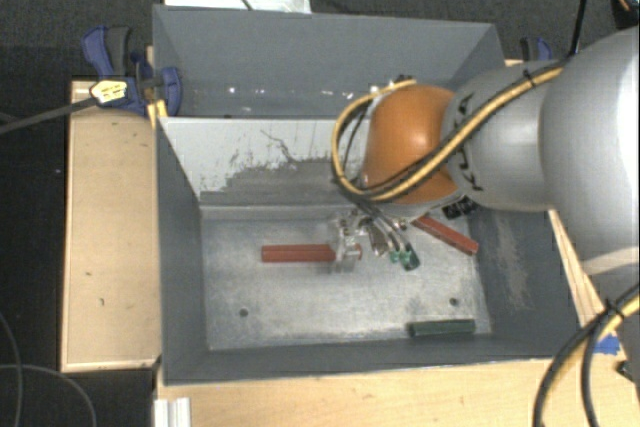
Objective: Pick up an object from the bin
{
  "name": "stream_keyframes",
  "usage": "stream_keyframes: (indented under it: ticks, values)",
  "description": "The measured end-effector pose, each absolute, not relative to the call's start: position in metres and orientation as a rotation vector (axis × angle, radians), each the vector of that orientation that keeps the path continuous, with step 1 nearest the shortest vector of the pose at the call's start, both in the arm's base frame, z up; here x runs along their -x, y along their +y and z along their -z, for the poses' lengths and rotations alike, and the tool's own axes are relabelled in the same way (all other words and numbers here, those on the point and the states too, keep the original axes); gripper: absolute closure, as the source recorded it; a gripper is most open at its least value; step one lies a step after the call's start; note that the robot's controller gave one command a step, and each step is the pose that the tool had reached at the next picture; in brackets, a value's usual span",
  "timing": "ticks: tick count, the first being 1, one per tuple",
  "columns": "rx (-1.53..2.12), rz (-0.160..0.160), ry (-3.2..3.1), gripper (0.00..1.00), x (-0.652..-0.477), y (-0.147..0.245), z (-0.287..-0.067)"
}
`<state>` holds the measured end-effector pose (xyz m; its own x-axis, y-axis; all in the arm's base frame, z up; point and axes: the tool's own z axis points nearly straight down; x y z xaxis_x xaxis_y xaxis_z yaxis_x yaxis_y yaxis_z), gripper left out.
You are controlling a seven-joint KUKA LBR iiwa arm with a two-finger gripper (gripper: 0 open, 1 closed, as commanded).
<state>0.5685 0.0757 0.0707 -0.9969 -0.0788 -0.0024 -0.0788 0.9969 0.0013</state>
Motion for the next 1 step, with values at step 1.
stream_keyframes:
  ticks: [1]
  values:
    - [0.598, -0.001, 3.075, 1.00, -0.5607, 0.0962, -0.2035]
